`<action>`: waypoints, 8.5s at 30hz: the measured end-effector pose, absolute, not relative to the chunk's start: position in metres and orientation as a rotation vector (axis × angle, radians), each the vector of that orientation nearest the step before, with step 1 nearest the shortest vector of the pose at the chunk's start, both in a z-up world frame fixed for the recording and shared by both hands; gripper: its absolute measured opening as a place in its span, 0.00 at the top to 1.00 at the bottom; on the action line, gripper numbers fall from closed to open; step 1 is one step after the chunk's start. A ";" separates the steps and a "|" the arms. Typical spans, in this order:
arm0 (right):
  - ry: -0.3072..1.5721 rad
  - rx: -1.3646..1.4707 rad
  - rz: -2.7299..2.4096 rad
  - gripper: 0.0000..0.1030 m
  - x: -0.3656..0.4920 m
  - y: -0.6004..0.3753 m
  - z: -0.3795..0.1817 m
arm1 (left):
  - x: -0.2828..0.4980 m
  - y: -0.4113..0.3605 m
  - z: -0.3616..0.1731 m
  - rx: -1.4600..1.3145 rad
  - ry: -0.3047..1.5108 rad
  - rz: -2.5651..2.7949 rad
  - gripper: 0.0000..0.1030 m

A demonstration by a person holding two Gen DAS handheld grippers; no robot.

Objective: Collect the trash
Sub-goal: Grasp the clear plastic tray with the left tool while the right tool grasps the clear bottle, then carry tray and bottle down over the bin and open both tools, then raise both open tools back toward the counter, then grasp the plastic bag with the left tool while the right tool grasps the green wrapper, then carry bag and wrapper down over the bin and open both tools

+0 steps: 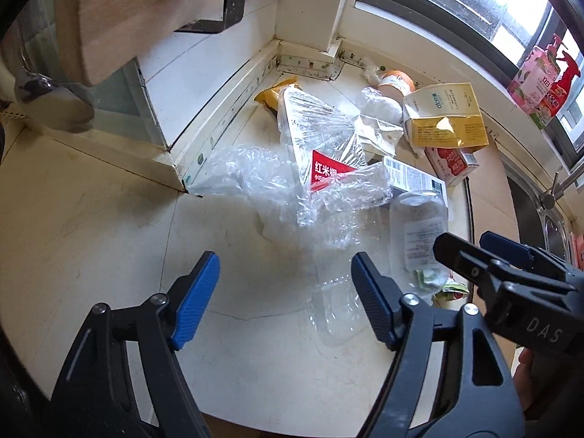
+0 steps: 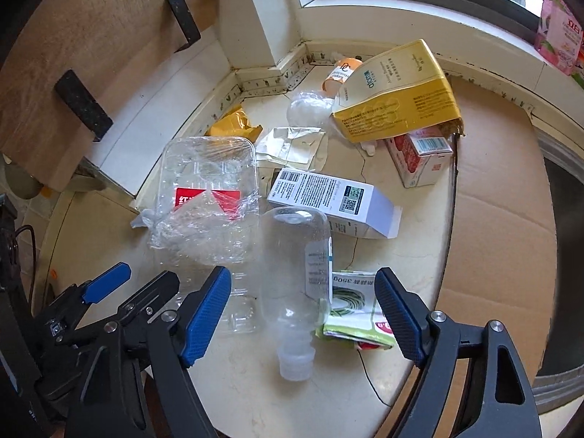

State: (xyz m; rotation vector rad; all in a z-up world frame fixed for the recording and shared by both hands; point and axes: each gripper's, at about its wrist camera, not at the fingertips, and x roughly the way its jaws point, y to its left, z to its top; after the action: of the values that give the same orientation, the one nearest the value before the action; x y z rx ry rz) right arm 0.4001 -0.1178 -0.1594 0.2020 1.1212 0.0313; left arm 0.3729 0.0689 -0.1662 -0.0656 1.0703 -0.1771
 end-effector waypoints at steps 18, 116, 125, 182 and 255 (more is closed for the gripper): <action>1.148 0.260 0.129 0.49 0.407 -0.110 -0.180 | 0.374 0.059 -0.190 -0.133 1.124 -0.231 0.91; 1.446 -0.076 0.396 0.21 0.058 -0.078 -0.332 | 0.006 0.103 -0.330 -0.155 1.425 -0.035 0.40; 1.266 -0.066 0.402 0.21 0.031 -0.069 -0.201 | -0.013 0.100 -0.211 -0.080 1.288 -0.085 0.40; 1.063 0.085 0.267 0.22 0.299 -0.204 -0.134 | 0.293 0.069 -0.132 0.072 1.166 -0.226 0.39; 0.958 0.150 0.175 0.95 0.172 -0.196 -0.094 | 0.159 0.030 -0.104 0.063 0.990 -0.346 0.73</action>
State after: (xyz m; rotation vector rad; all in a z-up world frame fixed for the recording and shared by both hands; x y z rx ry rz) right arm 0.1720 -0.1964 -0.0944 0.1497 0.9581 0.1751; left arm 0.1587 0.0302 -0.1040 0.0626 0.9902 -0.3463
